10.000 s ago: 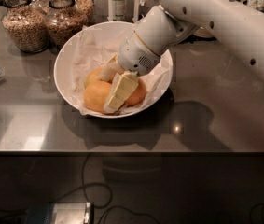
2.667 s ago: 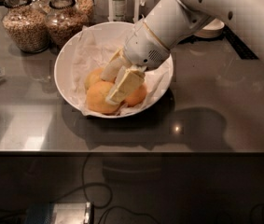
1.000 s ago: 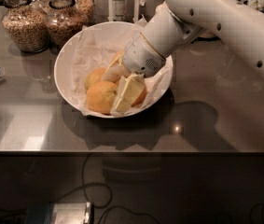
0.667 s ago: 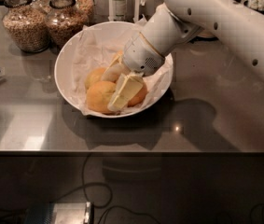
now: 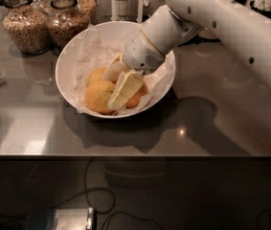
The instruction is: Pick orange from white bowl
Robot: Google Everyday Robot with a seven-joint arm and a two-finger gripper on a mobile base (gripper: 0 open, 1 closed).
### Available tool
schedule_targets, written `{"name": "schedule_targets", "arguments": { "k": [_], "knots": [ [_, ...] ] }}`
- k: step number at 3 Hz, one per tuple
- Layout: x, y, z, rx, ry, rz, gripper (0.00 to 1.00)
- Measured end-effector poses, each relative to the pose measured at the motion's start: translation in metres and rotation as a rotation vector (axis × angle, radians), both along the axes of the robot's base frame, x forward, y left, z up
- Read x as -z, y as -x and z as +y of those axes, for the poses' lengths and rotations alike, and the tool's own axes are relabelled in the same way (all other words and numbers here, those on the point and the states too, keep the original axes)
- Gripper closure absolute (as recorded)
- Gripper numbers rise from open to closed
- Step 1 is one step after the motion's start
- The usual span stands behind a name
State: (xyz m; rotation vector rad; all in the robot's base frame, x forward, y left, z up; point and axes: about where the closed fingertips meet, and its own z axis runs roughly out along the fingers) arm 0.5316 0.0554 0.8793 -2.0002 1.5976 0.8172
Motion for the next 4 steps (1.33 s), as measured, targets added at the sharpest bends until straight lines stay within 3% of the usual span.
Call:
{"name": "schedule_targets", "arguments": {
  "k": [1,2,4],
  "knots": [
    [0.002,-0.002,-0.002,0.026,-0.005,-0.003,0.21],
    [0.0,-0.002,-0.002,0.026,-0.005,-0.003,0.38],
    [-0.024,0.013,-0.004,0.121,-0.013,-0.101,0.84]
  ]
}}
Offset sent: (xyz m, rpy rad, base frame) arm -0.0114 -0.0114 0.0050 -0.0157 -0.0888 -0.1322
